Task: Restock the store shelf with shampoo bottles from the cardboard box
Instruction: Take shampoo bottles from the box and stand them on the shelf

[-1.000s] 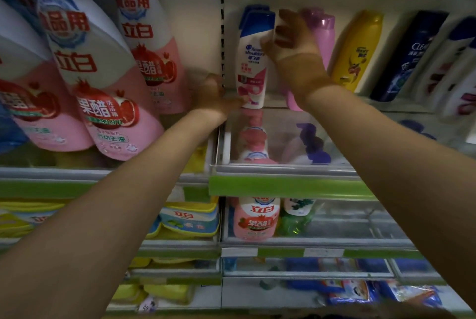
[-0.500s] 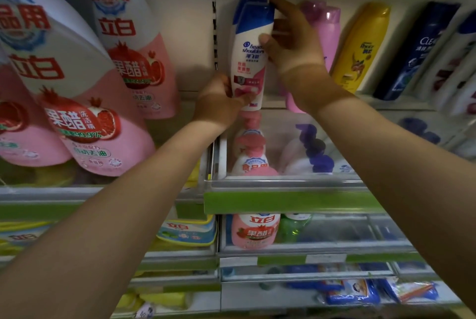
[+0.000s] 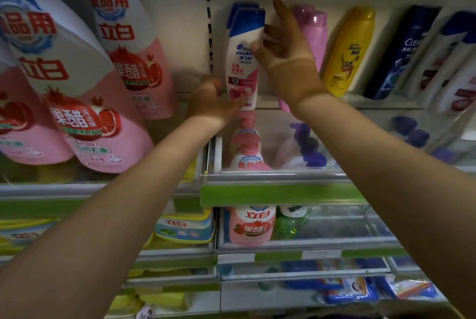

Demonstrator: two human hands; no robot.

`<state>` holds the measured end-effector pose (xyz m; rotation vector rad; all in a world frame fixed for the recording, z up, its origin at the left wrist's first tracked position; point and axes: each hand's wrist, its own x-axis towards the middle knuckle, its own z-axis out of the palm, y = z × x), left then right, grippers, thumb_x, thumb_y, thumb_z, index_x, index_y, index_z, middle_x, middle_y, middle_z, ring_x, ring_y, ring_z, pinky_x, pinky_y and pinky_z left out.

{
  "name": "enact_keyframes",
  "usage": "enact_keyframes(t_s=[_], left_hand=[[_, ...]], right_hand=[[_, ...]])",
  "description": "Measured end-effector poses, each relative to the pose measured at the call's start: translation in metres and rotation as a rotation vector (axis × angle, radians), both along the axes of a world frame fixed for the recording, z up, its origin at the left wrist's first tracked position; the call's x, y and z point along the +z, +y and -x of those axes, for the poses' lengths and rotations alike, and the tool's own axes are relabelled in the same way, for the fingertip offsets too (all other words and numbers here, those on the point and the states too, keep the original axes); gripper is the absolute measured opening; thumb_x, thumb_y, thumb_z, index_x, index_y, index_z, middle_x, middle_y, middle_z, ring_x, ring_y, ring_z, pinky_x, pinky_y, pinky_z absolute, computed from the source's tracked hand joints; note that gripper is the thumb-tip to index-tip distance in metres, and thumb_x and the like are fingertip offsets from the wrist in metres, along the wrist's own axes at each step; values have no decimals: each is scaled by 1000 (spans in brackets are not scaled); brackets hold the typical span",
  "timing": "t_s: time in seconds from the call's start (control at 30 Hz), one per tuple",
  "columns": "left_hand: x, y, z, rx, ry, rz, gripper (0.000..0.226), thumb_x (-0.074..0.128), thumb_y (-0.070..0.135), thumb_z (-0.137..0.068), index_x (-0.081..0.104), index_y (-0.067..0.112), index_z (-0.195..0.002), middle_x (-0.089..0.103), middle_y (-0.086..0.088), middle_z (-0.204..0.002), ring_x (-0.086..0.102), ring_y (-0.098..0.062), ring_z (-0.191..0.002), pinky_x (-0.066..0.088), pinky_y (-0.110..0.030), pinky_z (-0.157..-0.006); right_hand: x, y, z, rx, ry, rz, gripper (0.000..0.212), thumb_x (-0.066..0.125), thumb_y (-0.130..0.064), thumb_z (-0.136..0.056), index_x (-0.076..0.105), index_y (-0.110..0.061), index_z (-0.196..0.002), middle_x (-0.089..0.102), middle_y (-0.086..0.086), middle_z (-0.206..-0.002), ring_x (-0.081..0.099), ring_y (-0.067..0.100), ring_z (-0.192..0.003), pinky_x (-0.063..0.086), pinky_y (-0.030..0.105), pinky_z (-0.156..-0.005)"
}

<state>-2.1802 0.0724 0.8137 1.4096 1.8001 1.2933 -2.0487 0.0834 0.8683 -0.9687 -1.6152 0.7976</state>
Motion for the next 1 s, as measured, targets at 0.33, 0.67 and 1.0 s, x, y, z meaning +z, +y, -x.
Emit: enact_keyframes(t_s=[0.33, 0.67, 1.0], left_hand=[[28, -96, -55, 36, 81, -127, 33, 70, 27, -83, 54, 17, -110, 53, 9, -98, 53, -2, -81, 41, -6, -62], [-17, -215, -174, 23, -34, -66, 27, 69, 25, -85, 54, 18, -107, 60, 5, -107, 56, -10, -103, 46, -26, -93], [-123, -313, -275, 25, -103, 243, 18, 65, 23, -88, 54, 19, -101, 57, 13, -93, 54, 1, -89, 41, -10, -74]], right_hand=[[-9, -76, -52, -11, 18, 38, 56, 58, -12, -95, 35, -22, -145, 53, -4, -120, 55, 9, -111, 49, 24, -97], [-74, -182, -173, 51, 110, 269, 51, 57, -27, -96, 38, -29, -143, 57, -7, -128, 59, 10, -114, 49, 42, -101], [-183, -264, -279, 82, 57, 644, 40, 57, -21, -97, 46, -25, -135, 62, -11, -114, 60, 15, -113, 50, 36, -98]])
